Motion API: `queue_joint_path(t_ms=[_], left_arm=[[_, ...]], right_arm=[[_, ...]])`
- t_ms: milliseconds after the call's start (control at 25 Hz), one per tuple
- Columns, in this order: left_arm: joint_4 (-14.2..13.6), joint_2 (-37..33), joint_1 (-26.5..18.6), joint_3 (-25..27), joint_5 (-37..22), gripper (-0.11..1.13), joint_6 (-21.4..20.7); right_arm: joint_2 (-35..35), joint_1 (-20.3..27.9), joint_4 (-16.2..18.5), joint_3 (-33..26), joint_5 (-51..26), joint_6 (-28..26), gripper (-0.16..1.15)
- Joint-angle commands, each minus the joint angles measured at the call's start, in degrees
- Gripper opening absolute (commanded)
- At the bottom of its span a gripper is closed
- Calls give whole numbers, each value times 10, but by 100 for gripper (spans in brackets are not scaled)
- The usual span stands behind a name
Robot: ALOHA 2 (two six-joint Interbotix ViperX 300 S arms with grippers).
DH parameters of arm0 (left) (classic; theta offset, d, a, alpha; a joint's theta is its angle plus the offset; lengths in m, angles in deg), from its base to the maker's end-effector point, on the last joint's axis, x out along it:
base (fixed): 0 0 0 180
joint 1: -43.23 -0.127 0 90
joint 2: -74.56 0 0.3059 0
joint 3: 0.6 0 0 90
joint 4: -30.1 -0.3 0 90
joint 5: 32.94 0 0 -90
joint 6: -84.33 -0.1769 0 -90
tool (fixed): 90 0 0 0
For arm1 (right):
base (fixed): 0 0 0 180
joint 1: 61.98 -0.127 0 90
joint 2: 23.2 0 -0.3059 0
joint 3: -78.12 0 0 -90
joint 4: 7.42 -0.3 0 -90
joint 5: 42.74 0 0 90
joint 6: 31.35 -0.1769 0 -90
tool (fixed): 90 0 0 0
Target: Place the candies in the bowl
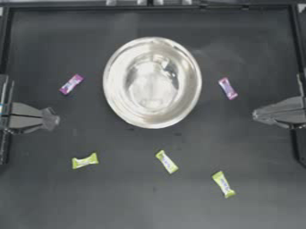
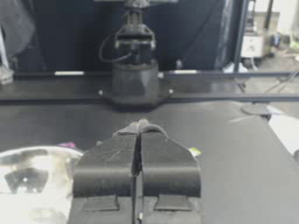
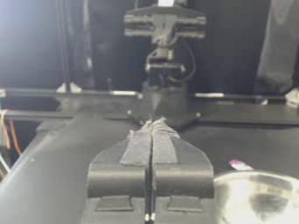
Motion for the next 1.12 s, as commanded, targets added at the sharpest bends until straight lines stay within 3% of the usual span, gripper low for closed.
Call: queue_joint_path(t_ms=[40, 200, 360, 440, 520, 640, 720, 800, 880, 1040, 1120], left_arm=[[-3, 7, 0, -9, 7, -4, -8], [0, 4, 0, -9, 3, 8, -18], [1, -8, -2, -4, -1, 8, -18], [4, -13, -4, -4, -4, 18, -18], [4, -16, -4, -4, -11, 41, -18], [4, -14, -4, -4, -13, 89, -16], [6, -13, -4, -5, -15, 111, -16], [6, -12, -9, -6, -25, 103, -16], [12, -11, -18, -9, -40, 96, -16], [54, -10, -64, -30, -107, 102, -15], [79, -6, -120, -51, -171, 104, -15]], right_arm=[[4, -5, -3, -11, 9, -8, -6], [16, -13, 2, -13, 11, -3, 10], [25, -14, 14, -17, 12, -2, 11], [28, -14, 18, -19, 12, -1, 16], [28, -15, 21, -21, 11, 2, 30], [28, -14, 32, -21, 15, -1, 68], [28, -14, 33, -19, 21, -2, 90], [28, -15, 29, -19, 25, -3, 104], [28, -14, 28, -18, 26, -3, 102], [28, -14, 25, -17, 26, -4, 100], [28, -14, 22, -17, 26, -4, 100]])
